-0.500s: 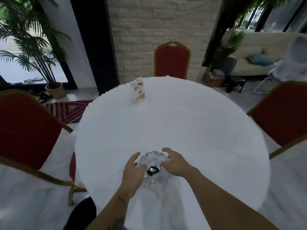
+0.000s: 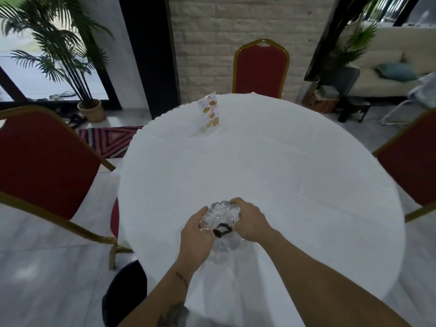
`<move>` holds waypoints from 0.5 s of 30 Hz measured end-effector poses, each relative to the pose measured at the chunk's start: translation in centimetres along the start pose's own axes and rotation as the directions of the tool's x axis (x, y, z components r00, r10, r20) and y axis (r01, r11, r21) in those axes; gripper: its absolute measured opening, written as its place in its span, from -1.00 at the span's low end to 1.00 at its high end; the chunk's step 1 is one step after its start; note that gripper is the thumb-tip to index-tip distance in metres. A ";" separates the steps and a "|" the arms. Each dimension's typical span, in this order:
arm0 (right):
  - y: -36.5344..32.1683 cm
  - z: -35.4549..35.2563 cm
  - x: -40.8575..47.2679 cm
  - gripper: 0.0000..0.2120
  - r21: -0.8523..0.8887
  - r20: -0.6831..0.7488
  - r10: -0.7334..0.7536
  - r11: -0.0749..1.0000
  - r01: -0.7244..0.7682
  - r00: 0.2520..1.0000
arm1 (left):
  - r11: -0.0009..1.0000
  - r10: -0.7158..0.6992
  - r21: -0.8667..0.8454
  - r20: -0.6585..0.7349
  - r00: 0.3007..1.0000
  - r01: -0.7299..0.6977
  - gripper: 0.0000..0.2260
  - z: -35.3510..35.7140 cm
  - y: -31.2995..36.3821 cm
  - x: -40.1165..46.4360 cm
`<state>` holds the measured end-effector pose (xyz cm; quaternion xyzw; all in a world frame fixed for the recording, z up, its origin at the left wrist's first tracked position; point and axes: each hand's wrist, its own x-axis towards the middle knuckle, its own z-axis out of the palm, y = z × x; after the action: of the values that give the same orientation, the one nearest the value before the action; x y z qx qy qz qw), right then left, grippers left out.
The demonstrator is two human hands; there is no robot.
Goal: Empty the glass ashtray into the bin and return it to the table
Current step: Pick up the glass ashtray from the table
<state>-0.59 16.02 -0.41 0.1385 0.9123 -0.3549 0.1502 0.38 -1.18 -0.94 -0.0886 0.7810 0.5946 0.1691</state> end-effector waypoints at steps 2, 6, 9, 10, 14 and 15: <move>-1.3 0.3 -0.5 -0.44 0.068 -0.006 -0.017 0.998 0.018 1.000 | 0.999 0.042 0.013 -0.028 0.999 -0.041 -0.43 -1.8 -0.2 -0.3; -5.0 1.9 -2.2 -0.47 0.247 0.009 -0.034 0.968 0.031 0.999 | 0.993 0.115 0.034 -0.047 0.992 -0.114 -0.44 -6.9 -0.2 -1.6; -8.4 3.9 -4.2 -0.44 0.317 0.017 -0.067 0.946 0.058 0.998 | 0.978 0.199 0.068 -0.067 0.978 -0.195 -0.49 -11.4 -0.5 -3.1; -9.4 4.7 -4.7 -0.43 0.330 0.024 -0.075 0.942 0.063 0.997 | 0.975 0.213 0.075 -0.068 0.975 -0.207 -0.50 -12.8 -0.9 -3.5; -14.5 9.0 -8.0 -0.42 0.345 0.038 -0.112 0.934 0.092 0.993 | 0.979 0.205 0.017 -0.041 0.978 -0.205 -0.52 -19.6 -2.6 -5.8; -15.6 10.2 -8.7 -0.42 0.346 0.035 -0.126 0.932 0.106 0.991 | 0.978 0.209 -0.008 -0.039 0.977 -0.210 -0.53 -21.1 -2.9 -6.5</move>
<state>3.57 -3.38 5.08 0.0984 0.8384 -0.5206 0.1283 4.02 -22.58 3.81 -0.0183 0.7855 0.6120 0.0900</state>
